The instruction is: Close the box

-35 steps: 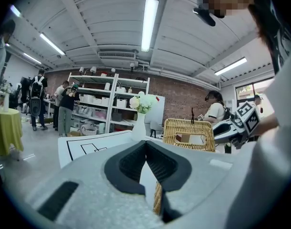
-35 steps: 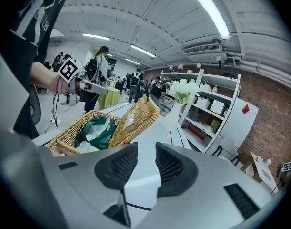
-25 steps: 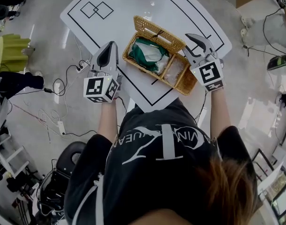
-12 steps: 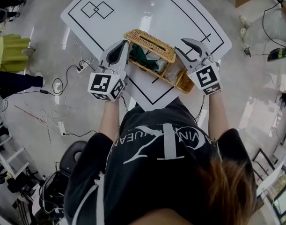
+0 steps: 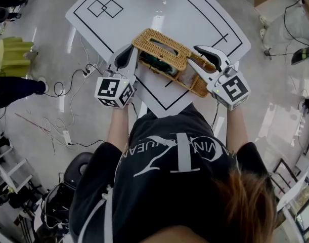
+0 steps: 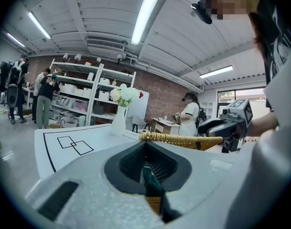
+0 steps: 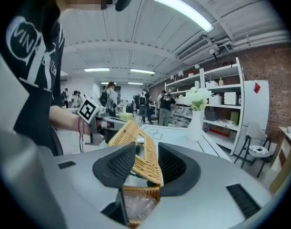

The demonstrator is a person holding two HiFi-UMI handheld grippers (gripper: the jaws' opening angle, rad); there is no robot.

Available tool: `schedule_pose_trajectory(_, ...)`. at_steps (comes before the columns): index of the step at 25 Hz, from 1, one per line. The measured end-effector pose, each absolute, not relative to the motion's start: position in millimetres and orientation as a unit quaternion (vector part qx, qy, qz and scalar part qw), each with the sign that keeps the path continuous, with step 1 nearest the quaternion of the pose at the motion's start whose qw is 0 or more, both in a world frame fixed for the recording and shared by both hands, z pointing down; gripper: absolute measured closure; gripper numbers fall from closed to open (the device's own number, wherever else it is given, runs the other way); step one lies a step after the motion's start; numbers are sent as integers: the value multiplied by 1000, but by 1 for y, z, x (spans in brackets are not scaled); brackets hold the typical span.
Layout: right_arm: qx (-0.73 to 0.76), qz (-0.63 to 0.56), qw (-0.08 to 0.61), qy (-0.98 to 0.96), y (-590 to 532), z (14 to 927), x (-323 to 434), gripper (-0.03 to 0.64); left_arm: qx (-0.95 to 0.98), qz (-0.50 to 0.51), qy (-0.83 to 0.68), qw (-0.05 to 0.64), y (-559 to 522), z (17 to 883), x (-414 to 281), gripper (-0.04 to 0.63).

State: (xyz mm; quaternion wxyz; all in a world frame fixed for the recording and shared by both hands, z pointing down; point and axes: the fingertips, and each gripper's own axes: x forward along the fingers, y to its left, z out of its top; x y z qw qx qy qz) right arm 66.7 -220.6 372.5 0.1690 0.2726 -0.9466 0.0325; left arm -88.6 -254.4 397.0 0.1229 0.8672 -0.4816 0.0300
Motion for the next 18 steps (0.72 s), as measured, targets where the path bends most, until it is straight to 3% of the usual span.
schedule_pose_trajectory(5, 197, 36, 169, -965, -191, 365, 42, 431, 867, 37, -480, 129, -248, 402, -90, 584)
schedule_pose_trajectory(18, 165, 4, 232, -959, -167, 394, 12, 430, 862, 47, -480, 155, -236, 422, -99, 584)
